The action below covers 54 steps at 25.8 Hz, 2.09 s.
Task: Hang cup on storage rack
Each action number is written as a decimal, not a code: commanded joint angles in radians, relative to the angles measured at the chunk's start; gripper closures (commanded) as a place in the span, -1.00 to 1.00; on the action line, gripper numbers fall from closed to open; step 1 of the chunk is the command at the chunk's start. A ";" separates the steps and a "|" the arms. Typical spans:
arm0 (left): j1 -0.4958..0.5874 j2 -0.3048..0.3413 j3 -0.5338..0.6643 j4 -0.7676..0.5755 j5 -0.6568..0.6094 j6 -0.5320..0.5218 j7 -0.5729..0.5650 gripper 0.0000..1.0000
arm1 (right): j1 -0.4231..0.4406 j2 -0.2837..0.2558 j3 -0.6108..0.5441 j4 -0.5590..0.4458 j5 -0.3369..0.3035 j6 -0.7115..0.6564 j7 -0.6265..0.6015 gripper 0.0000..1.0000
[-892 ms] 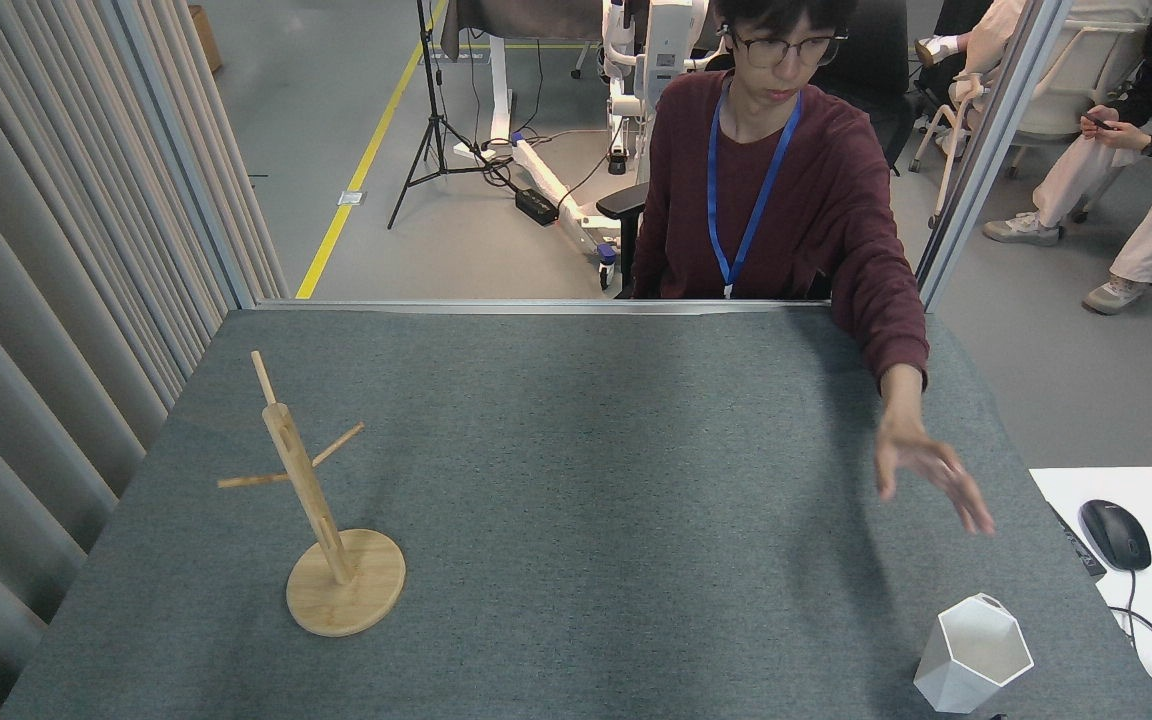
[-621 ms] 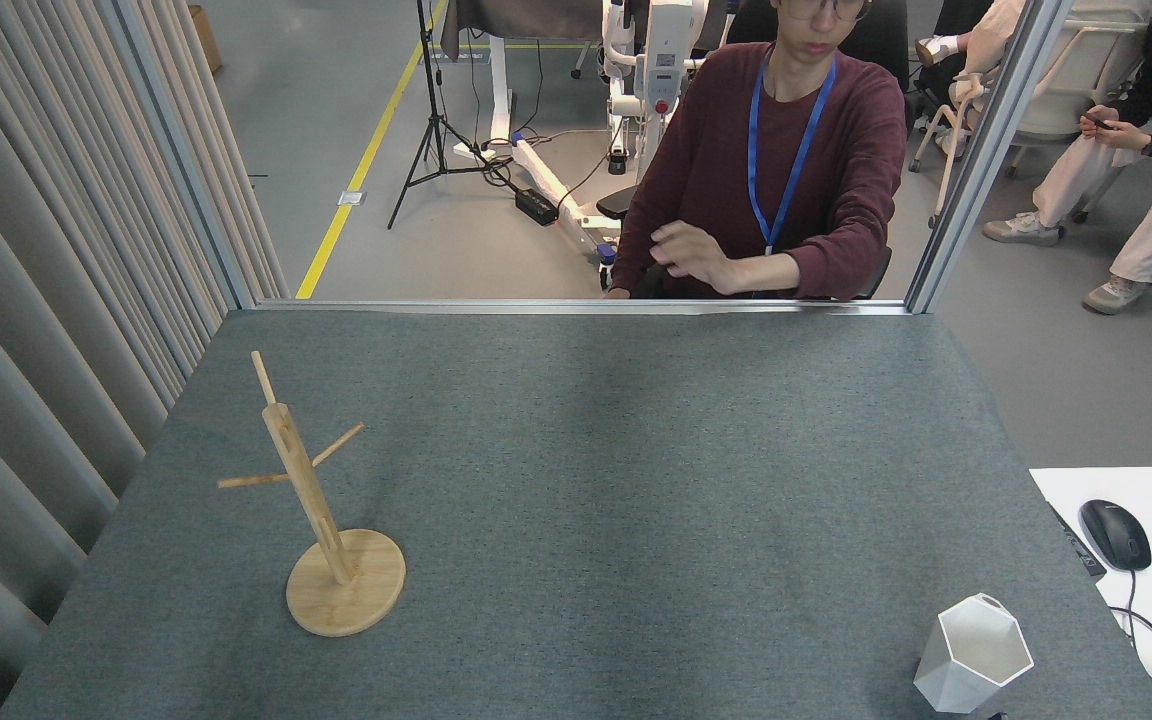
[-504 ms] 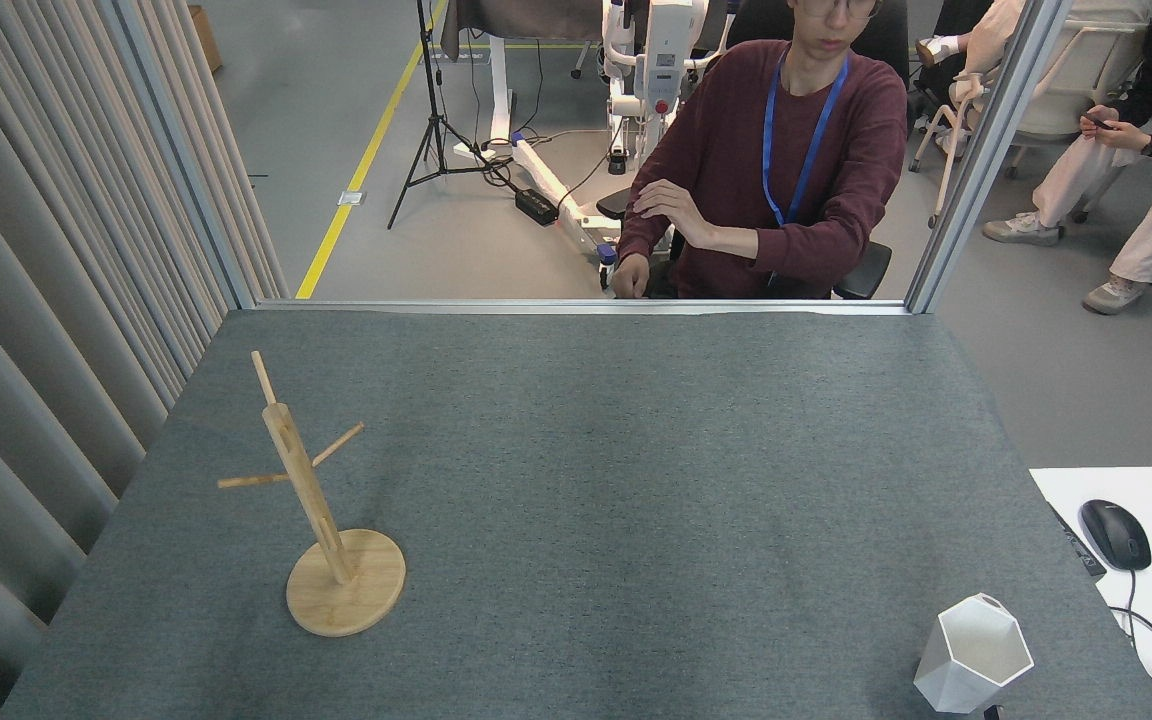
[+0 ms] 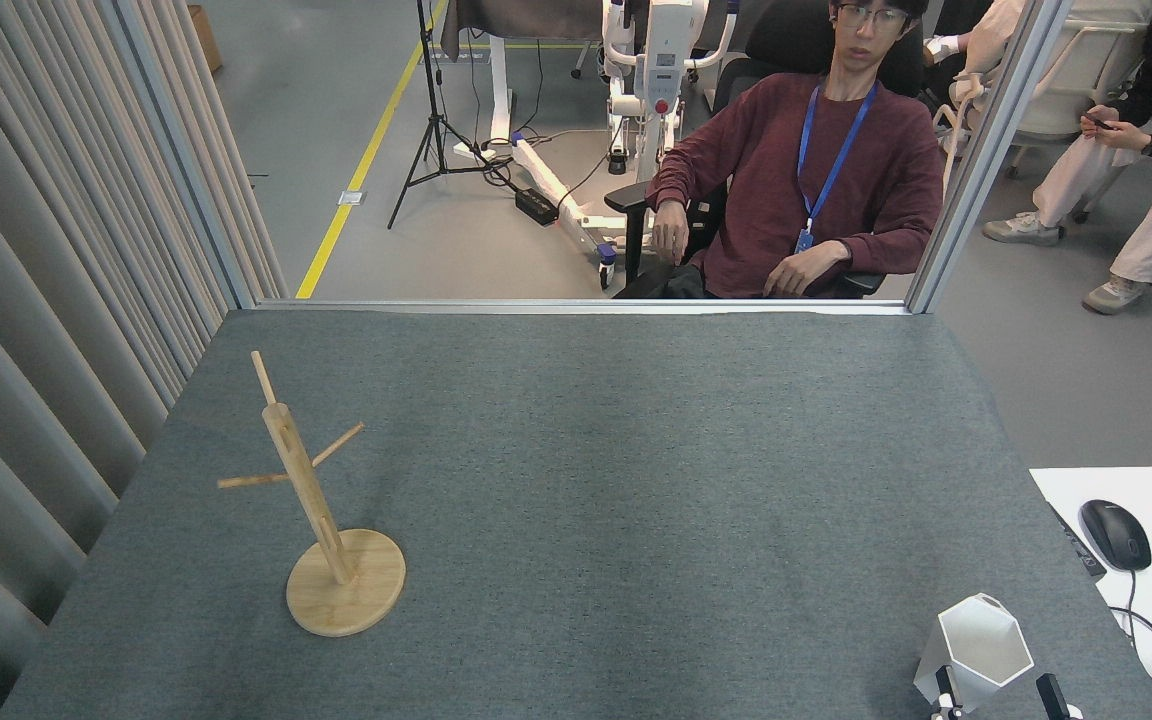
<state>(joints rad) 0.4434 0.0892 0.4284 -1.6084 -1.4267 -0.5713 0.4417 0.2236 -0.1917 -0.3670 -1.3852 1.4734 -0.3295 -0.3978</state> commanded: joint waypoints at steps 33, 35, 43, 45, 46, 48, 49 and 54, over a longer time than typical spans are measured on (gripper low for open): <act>-0.218 0.066 -0.281 0.004 -0.061 -0.058 -0.083 -1.00 | -0.127 0.103 0.149 -0.233 0.081 0.024 -0.003 -0.19; -0.219 0.066 -0.316 -0.002 -0.084 -0.065 -0.083 -1.00 | -0.116 0.133 0.177 -0.270 0.082 0.026 -0.003 -0.19; -0.223 0.061 -0.347 -0.048 -0.107 -0.076 -0.083 -1.00 | -0.089 0.238 0.488 -0.273 0.252 0.133 -0.003 -0.19; -0.223 0.060 -0.352 -0.062 -0.115 -0.076 -0.083 -1.00 | -0.089 0.236 0.588 -0.262 0.283 0.188 -0.003 -0.19; -0.223 0.055 -0.353 -0.064 -0.127 -0.076 -0.083 -1.00 | -0.089 0.236 0.623 -0.258 0.294 0.205 -0.003 -0.19; -0.223 0.047 -0.378 -0.074 -0.163 -0.076 -0.081 -1.00 | -0.089 0.238 0.668 -0.255 0.314 0.217 -0.001 -0.19; -0.224 0.043 -0.396 -0.076 -0.182 -0.075 -0.081 -1.00 | -0.087 0.238 0.680 -0.252 0.323 0.217 -0.003 -0.19; -0.230 -0.017 -0.441 -0.076 -0.290 -0.071 -0.081 -1.00 | -0.053 0.238 0.744 -0.250 0.366 0.221 -0.004 -0.19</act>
<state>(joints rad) 0.2157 0.1056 0.0111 -1.6826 -1.6555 -0.6466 0.3587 0.1534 0.0465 0.3346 -1.6367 1.8119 -0.1143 -0.3980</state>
